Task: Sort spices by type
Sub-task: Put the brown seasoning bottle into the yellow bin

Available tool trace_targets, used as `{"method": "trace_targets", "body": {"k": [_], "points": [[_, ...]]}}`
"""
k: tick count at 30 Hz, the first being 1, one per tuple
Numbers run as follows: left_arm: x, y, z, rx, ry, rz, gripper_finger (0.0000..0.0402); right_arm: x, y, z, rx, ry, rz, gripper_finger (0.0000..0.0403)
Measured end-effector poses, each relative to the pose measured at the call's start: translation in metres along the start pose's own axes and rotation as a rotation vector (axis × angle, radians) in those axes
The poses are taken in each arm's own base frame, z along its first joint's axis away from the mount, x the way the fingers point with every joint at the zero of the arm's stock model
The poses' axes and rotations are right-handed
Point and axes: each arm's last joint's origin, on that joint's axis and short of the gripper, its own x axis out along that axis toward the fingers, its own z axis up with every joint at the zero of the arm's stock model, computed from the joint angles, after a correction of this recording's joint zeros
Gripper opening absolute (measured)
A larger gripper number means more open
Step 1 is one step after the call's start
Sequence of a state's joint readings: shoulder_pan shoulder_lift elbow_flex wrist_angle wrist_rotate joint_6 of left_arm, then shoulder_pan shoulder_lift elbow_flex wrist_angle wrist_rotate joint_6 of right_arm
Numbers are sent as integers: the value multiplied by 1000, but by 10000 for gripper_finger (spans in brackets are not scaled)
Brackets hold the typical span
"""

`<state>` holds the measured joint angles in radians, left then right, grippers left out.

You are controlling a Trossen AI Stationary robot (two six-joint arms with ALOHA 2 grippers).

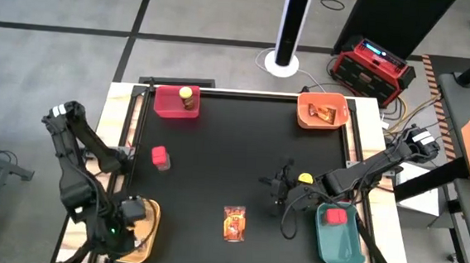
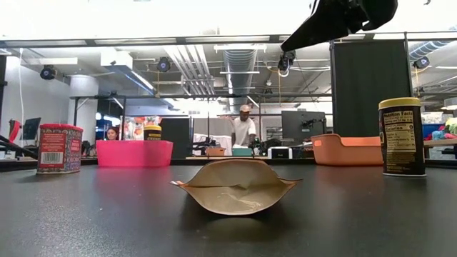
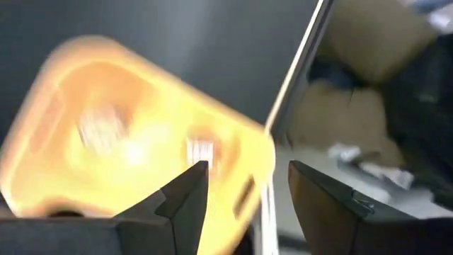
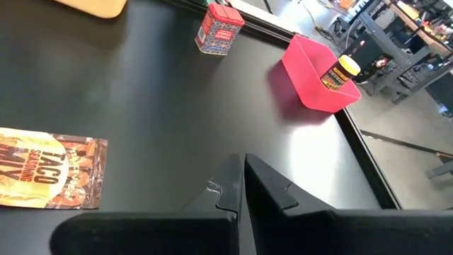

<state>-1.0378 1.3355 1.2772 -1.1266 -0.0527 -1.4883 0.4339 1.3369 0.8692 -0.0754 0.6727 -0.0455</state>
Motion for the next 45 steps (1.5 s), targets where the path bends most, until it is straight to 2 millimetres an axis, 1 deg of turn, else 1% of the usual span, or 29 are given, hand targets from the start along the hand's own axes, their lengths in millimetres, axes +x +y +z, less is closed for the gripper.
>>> {"method": "trace_targets", "body": {"k": [1, 3, 9, 12, 15, 20, 22, 25, 28, 30, 32, 37, 42, 45], "points": [[3, -1, -2, -34, 48, 5, 179, 0, 0, 0, -1, 2, 0, 9], [12, -6, -7, -46, 95, 7, 178, 0, 0, -1, -4, 11, 1, 9], [50, -17, -11, -31, 96, 82, 178, 0, 0, -3, -12, 25, 2, 9], [71, -22, -13, 26, 117, 105, 178, 0, 0, -4, -14, 27, 2, 9], [84, -25, -15, 64, 140, 119, 178, 0, 0, -4, -20, 27, 2, 9], [92, -23, -19, 29, 167, 167, 178, 0, 0, -4, -21, 27, 3, 9], [94, -17, -21, 3, 169, 203, 177, 0, 0, -4, -21, 27, 3, 9], [93, -11, -25, -11, 168, 208, 169, 0, 0, -4, -21, 27, 3, 9], [95, 2, -27, -18, 162, 222, 159, 0, 0, -4, -21, 27, 4, 9], [97, 9, -26, -15, 139, 187, 155, 0, 0, -4, -21, 27, 5, 9], [100, 11, -26, -19, 122, 104, 154, 0, 0, -4, -20, 27, 6, 9], [115, 17, -30, -86, 126, 3, 154, 0, 1, -4, -13, 27, 31, 9], [122, 21, -33, -75, 135, 29, 155, 0, 1, -4, -12, 27, 31, 9], [122, 22, -33, -75, 134, 41, 166, 0, 1, -4, -8, 27, 31, 9]]}}
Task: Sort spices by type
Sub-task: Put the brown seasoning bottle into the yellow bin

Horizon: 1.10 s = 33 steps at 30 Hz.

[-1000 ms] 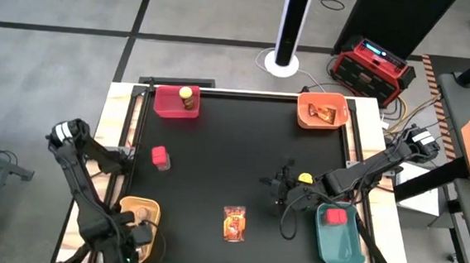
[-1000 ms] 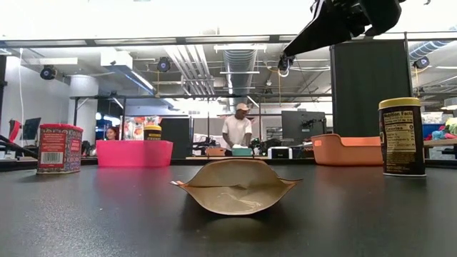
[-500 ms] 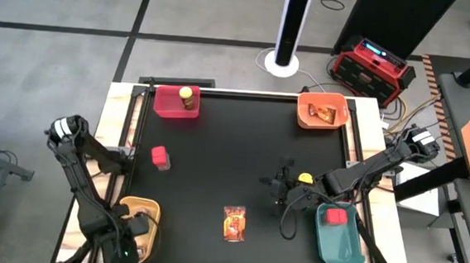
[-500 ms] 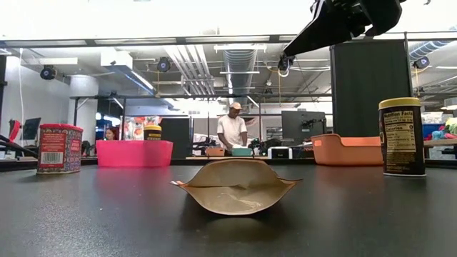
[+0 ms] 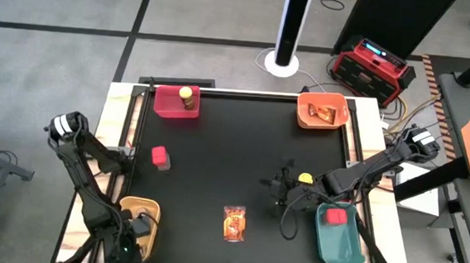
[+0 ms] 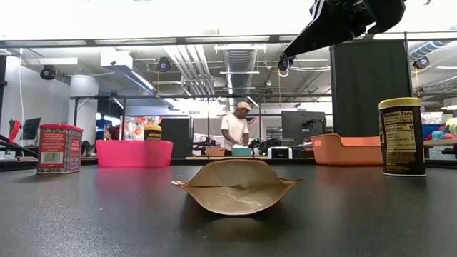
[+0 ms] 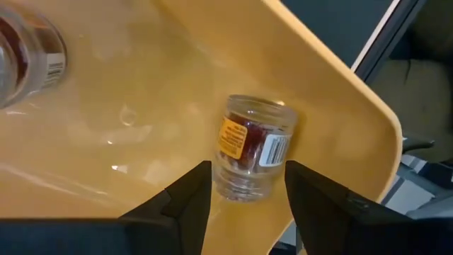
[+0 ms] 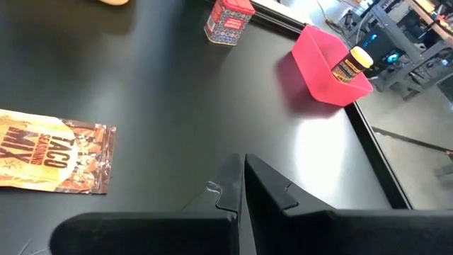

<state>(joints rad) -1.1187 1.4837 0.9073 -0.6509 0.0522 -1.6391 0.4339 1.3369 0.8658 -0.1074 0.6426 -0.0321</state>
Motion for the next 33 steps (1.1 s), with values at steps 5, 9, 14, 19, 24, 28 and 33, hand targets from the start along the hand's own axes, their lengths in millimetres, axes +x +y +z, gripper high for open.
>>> {"method": "trace_targets", "body": {"k": [5, 9, 14, 19, 24, 28, 33], "points": [[0, 0, 0, 15, -6, 4, 197, 0, 0, 0, 6, 0, 0, 9], [1, 1, -1, 37, -5, 6, 215, 0, 0, 0, 6, 0, 0, 9], [3, 4, -3, 44, -4, 19, 221, 0, 0, -1, 0, 8, 0, 9], [8, 11, -2, 39, 5, 52, 222, 0, 0, -1, -4, 13, 0, 9], [6, 19, -3, 36, 37, 126, 220, 0, 0, -1, -4, 13, 0, 9], [1, 18, -3, 61, 35, 143, 211, 0, 0, -1, -5, 13, -1, 9], [-5, 15, -4, 87, 35, 156, 209, 0, 0, -1, -14, 13, -1, 9]]}}
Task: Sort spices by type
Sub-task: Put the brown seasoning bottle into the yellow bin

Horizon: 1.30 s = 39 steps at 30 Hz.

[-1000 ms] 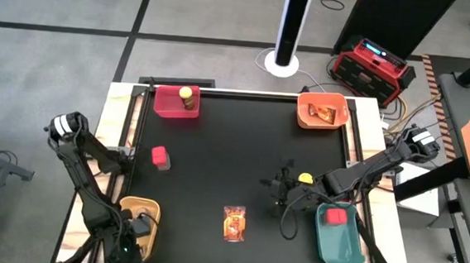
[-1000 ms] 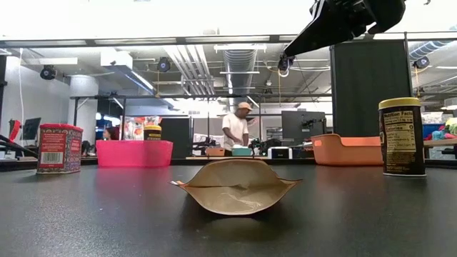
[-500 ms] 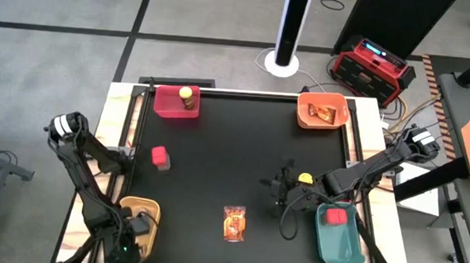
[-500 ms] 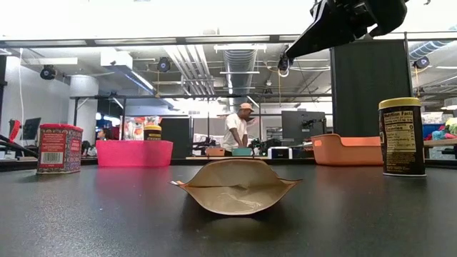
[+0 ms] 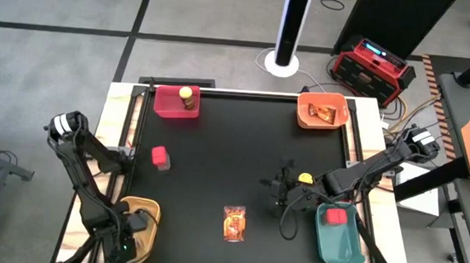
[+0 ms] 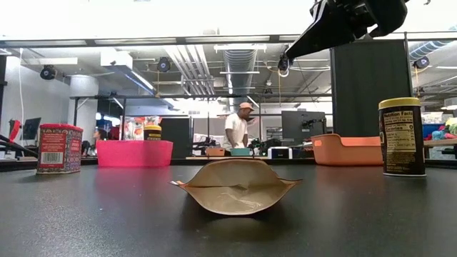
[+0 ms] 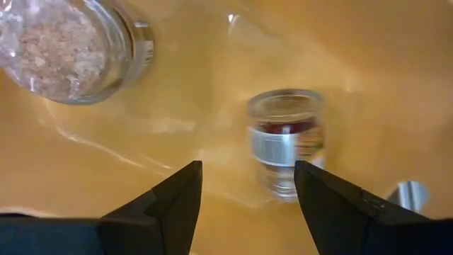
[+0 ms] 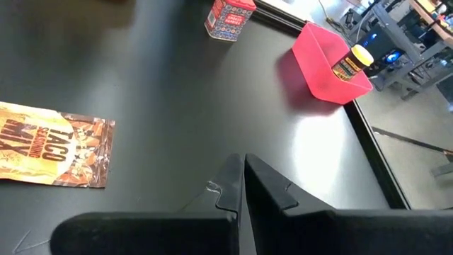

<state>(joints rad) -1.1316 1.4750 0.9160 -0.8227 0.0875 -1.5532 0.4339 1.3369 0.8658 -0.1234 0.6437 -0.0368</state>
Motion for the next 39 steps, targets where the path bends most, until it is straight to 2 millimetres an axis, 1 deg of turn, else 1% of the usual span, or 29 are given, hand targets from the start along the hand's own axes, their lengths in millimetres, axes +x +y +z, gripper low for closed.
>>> {"method": "trace_targets", "body": {"k": [7, 13, 15, 19, 23, 27, 31, 39], "points": [[-11, -9, -1, 68, -37, -35, 208, 0, 0, 0, 17, 1, 0, 9], [-10, -8, -2, 59, -36, -28, 208, 0, 0, 0, 17, 1, 0, 9], [-8, -6, -2, 33, -36, -17, 208, 0, 0, 0, 17, 1, 0, 9], [-5, -3, -2, -71, -35, -5, 208, 0, 0, 0, 17, 2, 0, 9], [-4, -7, -3, -88, -48, -35, 208, 0, 0, 0, 17, 2, 0, 9], [1, -7, -3, -114, -46, -13, 208, 0, 0, 0, 19, 3, 3, 9], [10, -14, -3, -107, -43, -34, 209, 0, 1, -1, 25, 3, 46, 9], [35, -13, -4, -66, -39, 93, 209, 0, 2, -1, 16, 3, 51, 9]]}}
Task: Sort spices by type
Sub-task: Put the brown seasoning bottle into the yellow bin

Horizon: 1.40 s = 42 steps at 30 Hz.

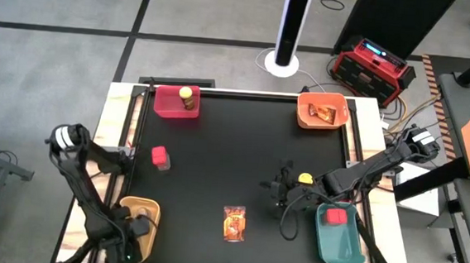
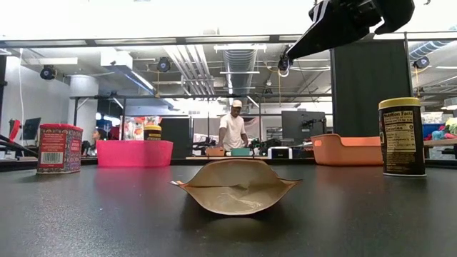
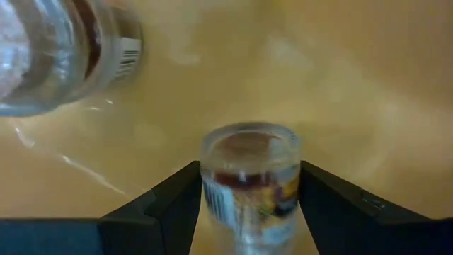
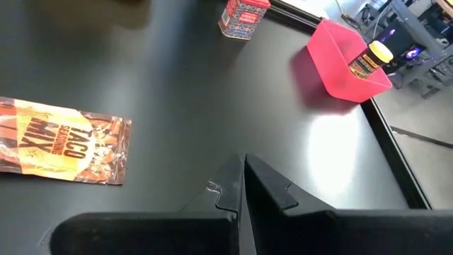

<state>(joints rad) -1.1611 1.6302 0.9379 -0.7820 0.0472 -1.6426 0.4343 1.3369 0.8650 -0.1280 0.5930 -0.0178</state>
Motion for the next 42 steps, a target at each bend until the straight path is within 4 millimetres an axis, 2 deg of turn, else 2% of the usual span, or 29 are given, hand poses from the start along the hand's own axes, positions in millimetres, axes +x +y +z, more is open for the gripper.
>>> {"method": "trace_targets", "body": {"k": [5, 12, 23, 27, 32, 39, 42], "points": [[10, -2, -1, 69, 4, 29, 204, 0, 0, 0, -3, 2, 0, 9], [4, 0, -2, 83, 26, 21, 175, 0, 0, -1, -5, 7, 0, 9], [-22, 0, -3, 87, 21, 126, 182, 0, 0, -1, 9, 13, 0, 9], [-33, -3, -4, 110, 23, 100, 177, 0, 0, -1, 8, 13, 0, 9], [-46, -6, 6, 112, 26, 51, 178, 0, 0, -1, 8, 13, 0, 9], [-65, -6, 17, 133, 81, 63, 178, 0, 0, -2, 7, 14, 0, 9], [-68, -6, 18, 149, 205, 60, 178, 0, 0, -2, 6, 14, 0, 9]]}}
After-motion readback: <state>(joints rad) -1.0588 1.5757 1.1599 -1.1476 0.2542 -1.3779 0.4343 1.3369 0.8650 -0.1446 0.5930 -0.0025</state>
